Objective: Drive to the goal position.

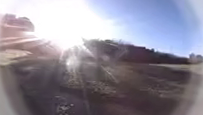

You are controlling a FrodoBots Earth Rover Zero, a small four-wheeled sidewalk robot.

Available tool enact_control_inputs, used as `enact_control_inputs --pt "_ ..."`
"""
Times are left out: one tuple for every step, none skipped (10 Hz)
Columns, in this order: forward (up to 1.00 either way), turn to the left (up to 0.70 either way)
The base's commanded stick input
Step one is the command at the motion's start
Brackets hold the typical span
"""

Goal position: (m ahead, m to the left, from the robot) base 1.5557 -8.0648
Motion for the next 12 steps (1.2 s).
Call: enact_control_inputs --pt "0.00 -0.70" --pt "0.00 -0.70" --pt "0.00 -0.70" --pt "0.00 -0.70" --pt "0.00 -0.70" --pt "0.00 -0.70" --pt "0.00 -0.70" --pt "0.00 -0.70" --pt "0.00 -0.70" --pt "0.00 -0.70" --pt "0.00 -0.70" --pt "0.00 -0.70"
